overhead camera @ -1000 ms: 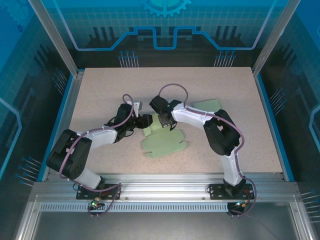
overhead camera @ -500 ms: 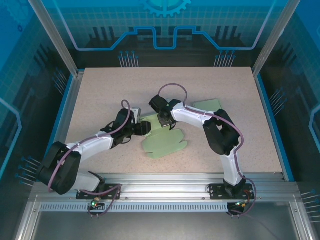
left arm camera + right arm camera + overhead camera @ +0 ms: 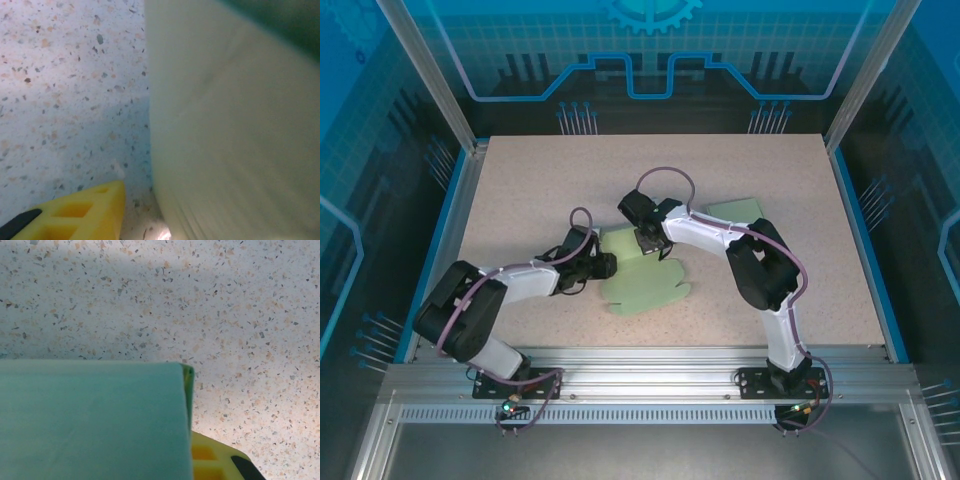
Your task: Fold the paper box
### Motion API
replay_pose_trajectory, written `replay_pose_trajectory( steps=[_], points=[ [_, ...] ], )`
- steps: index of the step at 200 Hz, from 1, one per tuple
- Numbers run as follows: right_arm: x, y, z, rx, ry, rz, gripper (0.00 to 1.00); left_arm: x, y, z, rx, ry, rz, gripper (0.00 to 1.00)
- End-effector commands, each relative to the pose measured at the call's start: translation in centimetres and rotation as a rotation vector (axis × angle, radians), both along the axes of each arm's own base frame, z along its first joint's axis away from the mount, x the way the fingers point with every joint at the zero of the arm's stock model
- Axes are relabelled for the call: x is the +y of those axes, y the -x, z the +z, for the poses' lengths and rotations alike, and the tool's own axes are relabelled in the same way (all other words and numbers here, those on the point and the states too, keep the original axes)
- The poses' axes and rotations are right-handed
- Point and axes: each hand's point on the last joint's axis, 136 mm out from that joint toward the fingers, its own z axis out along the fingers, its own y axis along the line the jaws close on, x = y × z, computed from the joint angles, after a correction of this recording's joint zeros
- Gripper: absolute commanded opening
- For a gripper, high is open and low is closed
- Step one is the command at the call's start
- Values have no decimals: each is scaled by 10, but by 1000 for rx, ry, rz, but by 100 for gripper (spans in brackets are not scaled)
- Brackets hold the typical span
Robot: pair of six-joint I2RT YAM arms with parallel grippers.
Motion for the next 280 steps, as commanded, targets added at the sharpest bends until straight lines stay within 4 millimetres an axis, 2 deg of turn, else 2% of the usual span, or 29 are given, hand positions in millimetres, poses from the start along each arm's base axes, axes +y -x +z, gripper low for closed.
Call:
replay_pose_trajectory(
  steps=[1, 28, 61, 87, 117, 150, 168, 181, 200, 222, 229, 255, 264, 280],
  points=[
    [-7, 14, -18, 75, 58, 23, 0, 6, -13, -1, -10, -30, 69, 31],
    [-7, 16, -17, 78, 52, 27, 0, 22, -12, -10, 27, -101, 142, 25],
    [-2, 21, -16, 89, 59, 38, 0, 45, -9, -16, 77, -216, 262, 7],
    [-1, 26, -16, 99, 73, 26, 0, 63, -4, -18, 131, -325, 356, 0],
    [-3, 22, -19, 95, 111, -2, 0, 79, 4, -26, 216, -417, 456, 0],
    [2, 15, -31, 105, 162, -3, 0, 71, 0, -36, 268, -381, 490, 0],
    [-1, 12, -36, 114, 216, -10, 0, 78, -4, -37, 282, -412, 514, 7],
    [-3, 11, -38, 123, 240, -6, 0, 79, -7, -39, 297, -374, 519, 15],
    [-2, 8, -35, 130, 256, 13, 0, 60, -14, -29, 270, -248, 463, 41],
    [-3, 5, -27, 159, 254, 59, 0, 32, -21, 5, 218, -95, 357, 70],
    [-5, 6, -36, 194, 277, 85, 0, 25, -20, 18, 205, -64, 326, 75],
    [-12, 7, -35, 283, 335, 224, 0, 7, -13, 68, 151, 50, 217, 94],
    [-14, 8, -35, 314, 366, 286, 0, 5, -10, 83, 126, 78, 197, 98],
    [-19, 14, -39, 396, 409, 402, 0, 11, -4, 105, 79, 98, 194, 99]
  ],
)
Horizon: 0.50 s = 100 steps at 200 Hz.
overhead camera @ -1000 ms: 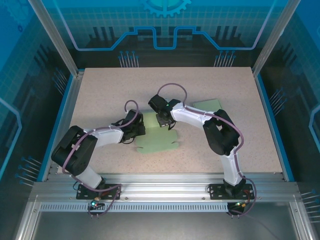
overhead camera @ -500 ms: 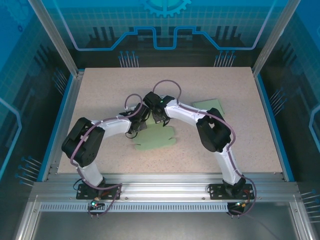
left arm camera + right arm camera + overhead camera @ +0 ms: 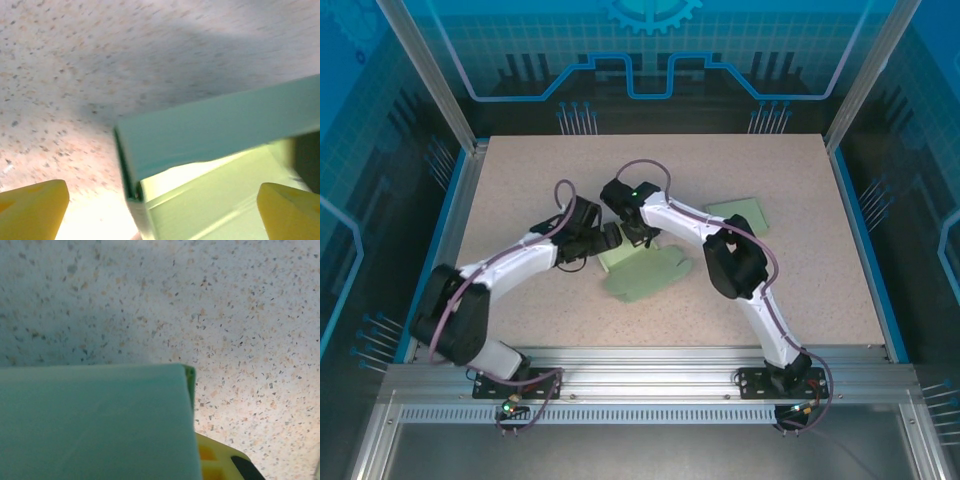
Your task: Fold the paper box
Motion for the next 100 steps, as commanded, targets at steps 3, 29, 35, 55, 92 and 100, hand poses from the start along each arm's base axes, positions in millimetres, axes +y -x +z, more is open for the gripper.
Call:
replay_pose_trajectory(
  steps=[3, 29, 35, 55, 92, 100],
  points=[
    [-41, 39, -37, 306, 252, 240, 0, -5, 19, 34, -34, 62, -77, 99],
    [-54, 38, -41, 360, 384, 357, 3, 19, 21, 43, -68, 82, -13, 99],
    [-54, 36, -41, 362, 396, 370, 6, 25, 20, 42, -68, 88, 5, 99],
    [-48, 24, -40, 342, 394, 390, 11, 44, 19, 34, -50, 110, 62, 99],
    [-21, 2, -22, 272, 320, 421, 47, 52, 15, 16, -29, 154, 99, 98],
    [-16, -2, -16, 253, 304, 426, 51, 52, 15, 12, -21, 157, 100, 97]
  ],
)
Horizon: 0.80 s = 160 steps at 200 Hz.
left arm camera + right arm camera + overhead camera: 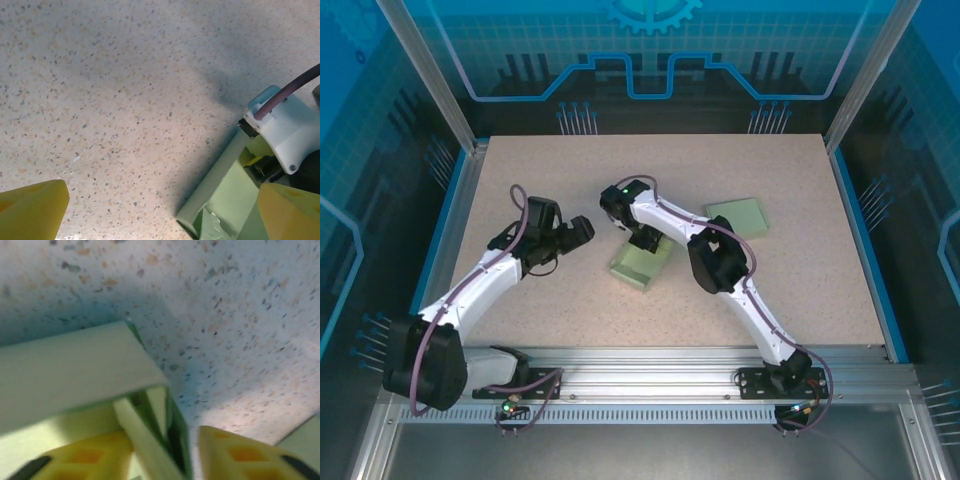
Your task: Fold the paper box
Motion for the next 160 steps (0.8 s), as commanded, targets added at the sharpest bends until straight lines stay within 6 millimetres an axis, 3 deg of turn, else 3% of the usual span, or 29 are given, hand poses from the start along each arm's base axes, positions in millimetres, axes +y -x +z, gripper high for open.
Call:
replay_pose_trajectory(
  steps=[1, 40, 70, 91, 133, 160],
  points=[
    [10, -8, 9, 15, -33, 45, 51, -7, -1, -12, 26, 55, -17, 97],
    [26, -19, 33, -33, -107, 62, 62, -10, -5, -29, 50, 60, -26, 89],
    [36, -30, 66, -126, -168, 70, 72, -18, -9, -33, 47, 90, -52, 79],
    [43, -35, 98, -199, -236, 59, 74, -23, -14, -36, 43, 108, -66, 65],
    [48, -28, 170, -349, -377, -16, 74, -34, -24, -47, 44, 132, -109, 52],
    [32, -14, 227, -479, -497, -123, 74, -33, -29, -69, 100, 79, -125, 45]
  ],
)
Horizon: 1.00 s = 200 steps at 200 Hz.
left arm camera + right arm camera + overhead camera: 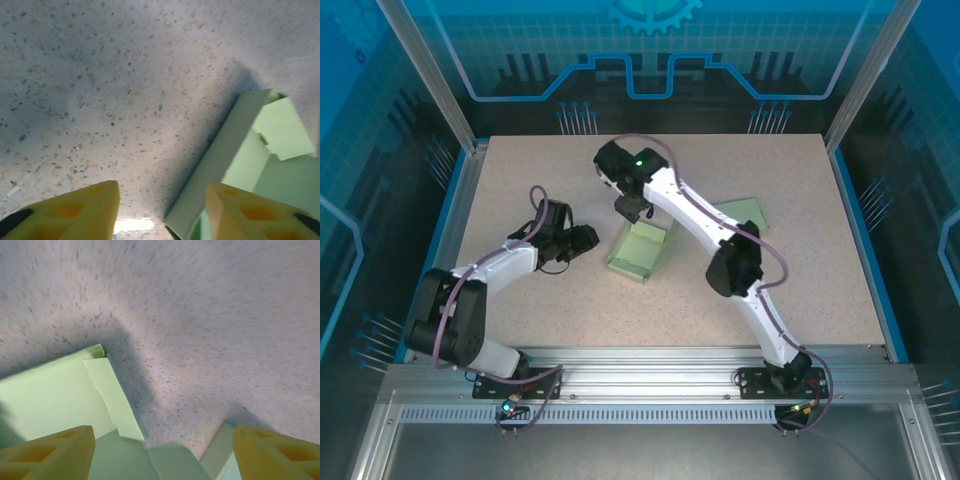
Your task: Fold the paper box
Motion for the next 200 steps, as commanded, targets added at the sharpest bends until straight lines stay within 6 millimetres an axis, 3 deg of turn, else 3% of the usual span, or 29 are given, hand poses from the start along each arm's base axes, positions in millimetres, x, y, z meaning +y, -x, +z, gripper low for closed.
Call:
replay_pose_trajectory(
  steps=[1, 15, 35, 79, 115, 141, 161, 200],
  points=[
    [-10, 15, 76, -150, -175, -105, 74, -5, -7, -13, 25, -18, -43, 44],
    [-26, 25, 98, -209, -243, -169, 74, -12, -7, -23, 52, -37, -74, 41],
    [-60, 41, 107, -265, -304, -293, 76, -29, -1, -35, 86, -52, -130, 39],
    [-145, 88, 82, -307, -379, -585, 78, -79, 34, -50, 140, -17, -239, 38],
    [-197, 127, 61, -331, -458, -750, 83, -141, 66, -46, 117, 93, -347, 39],
    [-221, 152, 55, -330, -540, -815, 85, -185, 86, -33, 77, 211, -447, 41],
    [-229, 168, 52, -315, -584, -838, 85, -175, 84, -15, 24, 209, -417, 43],
    [-221, 189, 29, -204, -678, -863, 85, -111, 47, 36, -142, -56, -324, 57]
  ],
)
